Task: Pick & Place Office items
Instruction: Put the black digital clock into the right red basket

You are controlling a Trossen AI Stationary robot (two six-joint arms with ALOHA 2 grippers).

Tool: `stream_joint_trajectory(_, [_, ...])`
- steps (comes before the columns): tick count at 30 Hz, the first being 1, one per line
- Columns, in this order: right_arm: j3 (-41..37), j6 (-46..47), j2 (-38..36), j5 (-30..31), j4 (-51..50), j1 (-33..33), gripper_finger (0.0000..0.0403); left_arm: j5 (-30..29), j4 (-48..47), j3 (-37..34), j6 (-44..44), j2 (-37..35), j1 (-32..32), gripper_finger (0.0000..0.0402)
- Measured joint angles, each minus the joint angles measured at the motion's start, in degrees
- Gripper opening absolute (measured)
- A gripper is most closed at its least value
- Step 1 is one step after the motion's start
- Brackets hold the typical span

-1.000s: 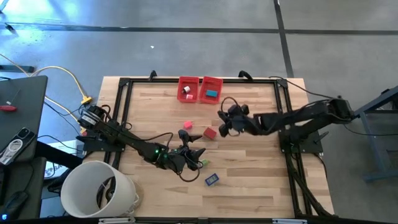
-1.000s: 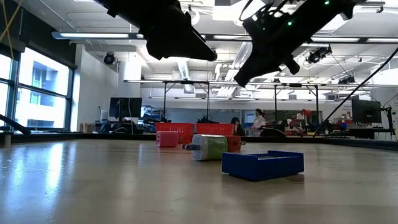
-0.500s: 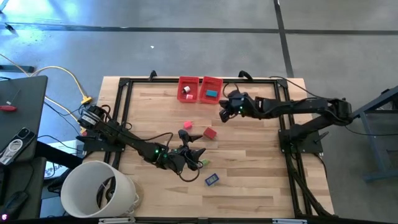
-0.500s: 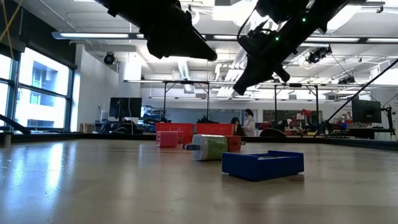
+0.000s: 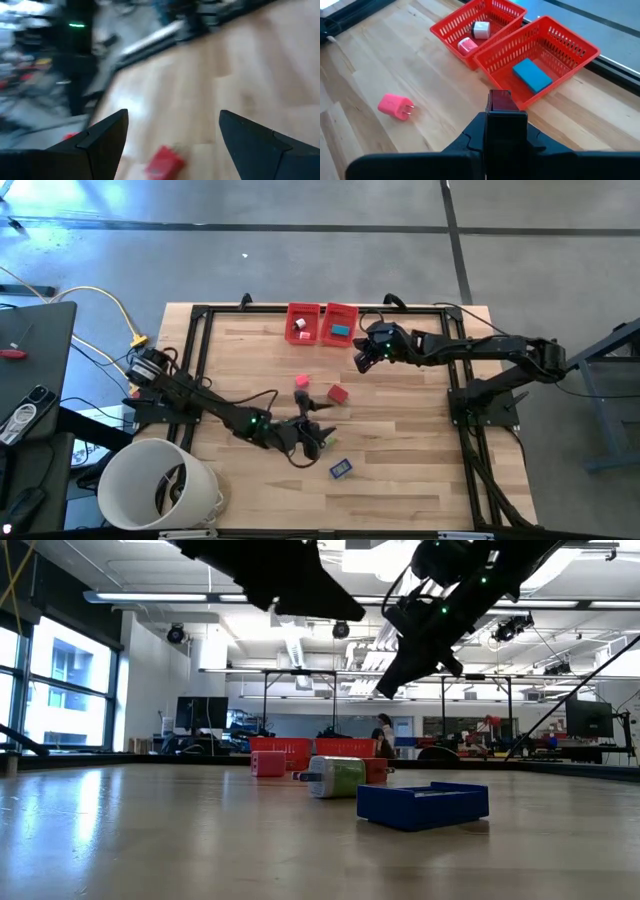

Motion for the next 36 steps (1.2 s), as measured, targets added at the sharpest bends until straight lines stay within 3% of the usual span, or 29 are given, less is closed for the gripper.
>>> stream_joint_trajectory(9, [0.57,-1.11,0.0,-0.31,0.45,-0.62,0.004,17.43,-20.97,-0.07,-10.55,-10.04,6.38,0.0303])
stream_joint_trajectory(13, [3.53,-1.3,0.05,-2.43,-1.63,-1.76,0.004,18.86,-27.77,-1.12,-12.06,-16.8,7.48,0.0303])
stream_joint_trajectory(18, [9.46,-2.33,1.93,-3.04,-5.49,-3.33,0.004,19.8,-29.73,-4.86,-12.82,-24.41,8.12,0.0303])
stream_joint_trajectory(25, [21.09,-5.62,9.59,-5.81,-13.37,-5.31,0.004,24.39,-26.95,-15.71,-16.19,-34.75,12.67,0.0303])
stream_joint_trajectory(29, [26.06,-6.99,14.47,-6.24,-16.23,-6.54,0.004,24.34,-24.82,-18.95,-18.34,-36.7,14.11,0.0303])
stream_joint_trajectory(36, [32.34,-7.05,22.5,-12.84,-18.51,-9.5,0.004,25.04,-23.84,-19.26,-20.57,-35.6,13.02,0.0303])
